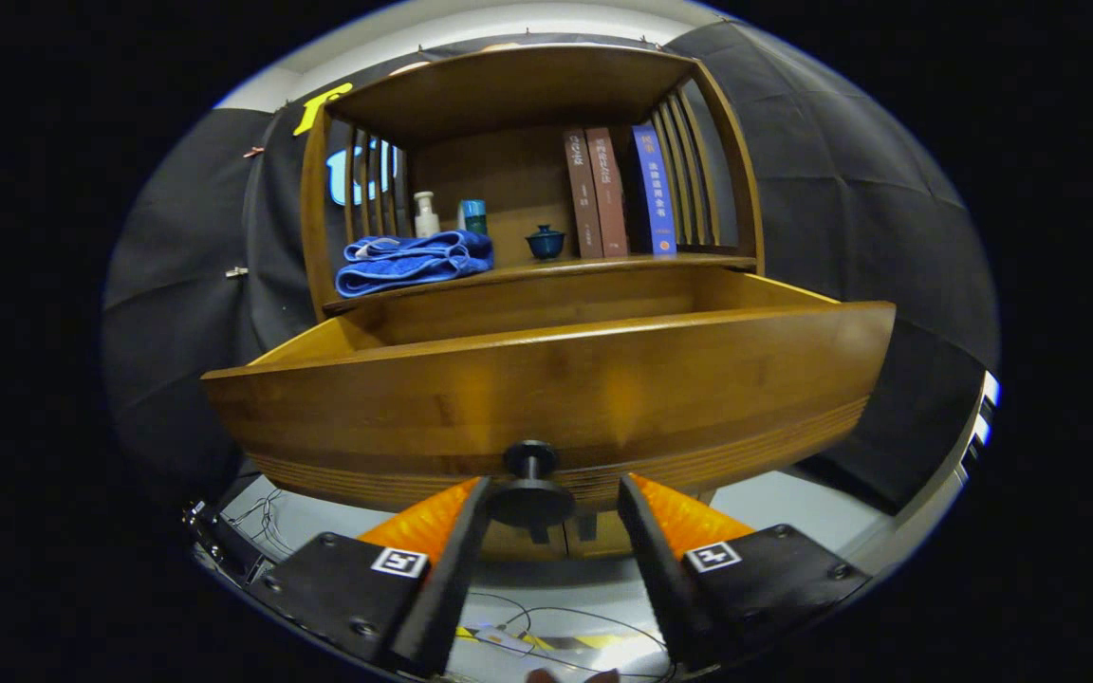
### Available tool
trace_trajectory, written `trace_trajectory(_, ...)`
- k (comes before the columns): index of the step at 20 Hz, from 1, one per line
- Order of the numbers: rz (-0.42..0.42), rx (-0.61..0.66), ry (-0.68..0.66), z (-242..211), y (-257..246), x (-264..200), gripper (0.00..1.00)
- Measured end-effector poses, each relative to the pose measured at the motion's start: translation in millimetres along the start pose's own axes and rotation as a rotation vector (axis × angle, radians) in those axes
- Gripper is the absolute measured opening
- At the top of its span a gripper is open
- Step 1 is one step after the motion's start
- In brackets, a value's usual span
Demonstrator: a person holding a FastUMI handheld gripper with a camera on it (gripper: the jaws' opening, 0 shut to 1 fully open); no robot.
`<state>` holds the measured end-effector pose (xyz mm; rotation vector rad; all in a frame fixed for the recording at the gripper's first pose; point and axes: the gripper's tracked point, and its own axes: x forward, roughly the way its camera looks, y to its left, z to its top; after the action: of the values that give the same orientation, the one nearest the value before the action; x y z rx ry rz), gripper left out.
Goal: Pull open the drawer, take out the items inside it, and place them on the countertop above the cabinet.
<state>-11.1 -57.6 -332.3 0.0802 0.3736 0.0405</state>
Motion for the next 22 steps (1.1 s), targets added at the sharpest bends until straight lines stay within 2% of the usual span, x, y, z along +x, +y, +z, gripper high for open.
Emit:
trace_trajectory(2,-0.027,0.043,0.018,10.7,-7.7,-11.1,0.94)
trace_trajectory(4,-0.019,0.07,-0.008,38.8,-8.9,-25.4,1.0)
trace_trajectory(9,0.03,-0.002,0.021,124.9,-1.4,-45.7,0.98)
trace_trajectory(11,0.078,0.021,0.064,156.4,14.5,-35.5,0.98)
trace_trajectory(14,0.118,-0.009,0.172,181.1,33.7,1.6,0.99)
trace_trajectory(17,0.089,-0.064,0.296,170.3,40.1,52.8,0.99)
trace_trajectory(20,0.067,-0.081,0.462,134.1,43.5,93.2,0.99)
trace_trajectory(22,0.052,-0.087,0.522,114.6,44.6,116.2,0.98)
